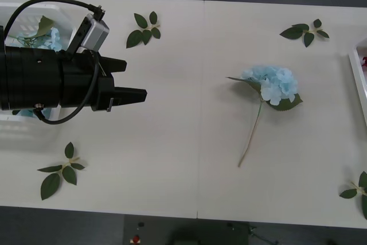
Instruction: Put the red flowers into the right box and the blue flowers into the left box
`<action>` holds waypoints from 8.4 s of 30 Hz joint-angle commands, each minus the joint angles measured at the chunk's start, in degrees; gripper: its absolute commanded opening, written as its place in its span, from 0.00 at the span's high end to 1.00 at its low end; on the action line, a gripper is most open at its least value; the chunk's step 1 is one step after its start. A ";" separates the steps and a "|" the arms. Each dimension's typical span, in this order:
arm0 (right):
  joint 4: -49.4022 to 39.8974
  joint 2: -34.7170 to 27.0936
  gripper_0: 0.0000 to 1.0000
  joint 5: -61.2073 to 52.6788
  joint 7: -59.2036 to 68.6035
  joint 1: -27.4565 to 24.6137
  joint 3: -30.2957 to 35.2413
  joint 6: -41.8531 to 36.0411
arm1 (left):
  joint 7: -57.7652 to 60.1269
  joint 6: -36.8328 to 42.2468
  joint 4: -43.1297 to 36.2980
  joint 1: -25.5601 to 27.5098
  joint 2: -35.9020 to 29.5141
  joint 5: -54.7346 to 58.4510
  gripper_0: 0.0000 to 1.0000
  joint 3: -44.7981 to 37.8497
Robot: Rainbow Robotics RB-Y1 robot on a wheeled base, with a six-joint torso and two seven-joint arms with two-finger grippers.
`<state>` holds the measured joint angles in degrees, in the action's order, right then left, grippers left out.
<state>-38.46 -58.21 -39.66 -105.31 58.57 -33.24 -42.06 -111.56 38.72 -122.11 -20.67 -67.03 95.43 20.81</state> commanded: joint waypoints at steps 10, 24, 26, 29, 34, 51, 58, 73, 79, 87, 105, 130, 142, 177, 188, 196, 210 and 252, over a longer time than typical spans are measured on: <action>11.48 -5.78 1.00 -5.25 3.18 -7.42 -10.80 21.49 | -2.17 -0.31 -0.77 -1.47 0.06 0.19 0.00 -0.77; 9.46 -6.22 0.27 -13.07 3.53 -9.00 -15.28 21.93 | -2.17 -0.31 -0.77 -1.47 0.06 0.19 0.00 -0.77; 6.30 -7.09 0.26 -15.62 3.00 -9.88 -15.37 20.87 | -2.17 -0.31 -0.77 -1.47 0.06 0.19 0.00 -0.77; -3.90 -10.61 0.24 -22.39 2.56 -11.73 -14.84 14.37 | -2.17 -0.31 -0.77 -1.47 0.06 0.19 0.00 -0.77; -28.42 -19.66 0.25 -36.45 5.38 -19.55 -4.82 -2.24 | -2.17 -0.31 -0.77 -1.47 0.06 0.19 0.00 -0.77; -83.35 -7.36 0.21 -26.70 54.68 -55.94 26.82 -16.92 | -2.17 -0.31 -0.77 -1.47 0.06 0.19 0.00 -0.77; -82.03 4.51 0.21 -12.90 58.46 -48.46 19.18 -23.16 | -2.17 -0.31 -0.77 -1.47 0.06 0.19 0.00 -0.77; -64.54 16.81 0.21 6.35 64.35 -36.34 6.17 -19.82 | -2.17 -0.31 -0.77 -1.47 0.06 0.19 0.00 -0.77; -60.85 18.22 0.21 9.25 64.26 -35.28 4.94 -19.56 | -2.17 -0.31 -0.77 -1.47 0.06 0.19 0.00 -0.77; -53.29 19.18 0.21 10.75 64.88 -31.77 -0.34 -14.55 | -2.17 -0.31 -0.77 -1.47 0.06 0.19 0.00 -0.77; -49.43 20.77 1.00 9.78 63.74 -29.22 0.28 -12.61 | -2.17 -0.31 -0.77 -1.47 0.06 0.19 0.00 -0.77; -57.86 12.07 1.00 -56.84 8.19 -25.35 20.41 -10.50 | -2.26 -5.50 1.43 5.91 13.16 4.32 0.00 1.43; -57.78 22.35 1.00 -61.94 -13.87 -25.26 20.85 -2.07 | -1.82 7.07 22.61 -8.77 21.51 16.98 0.00 4.51; -57.86 28.06 1.00 -61.94 -17.04 -25.00 22.60 -1.71 | -5.69 4.26 32.19 -18.00 29.86 15.75 1.00 5.47; -57.86 28.06 0.20 -59.65 -18.18 -24.21 22.52 -1.71 | -5.95 9.44 30.96 -17.82 8.15 30.60 1.00 5.56; -57.78 27.45 0.14 -59.65 -19.23 -24.03 22.52 -1.71 | -6.92 19.99 41.95 -17.73 -11.54 29.02 1.00 5.47; -57.95 5.74 0.14 -74.33 -32.06 -24.47 17.59 -11.56 | -9.82 20.08 68.67 -17.82 -11.98 8.63 0.99 5.47; -63.75 -14.21 0.14 -101.93 -49.69 -26.05 11.62 -13.32 | -18.78 -5.41 10.66 -4.99 -7.59 26.65 0.03 1.61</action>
<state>-101.40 -72.63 -141.76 -154.73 32.52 -21.86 -55.31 -130.51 35.28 -107.18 -29.92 -72.19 122.15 23.03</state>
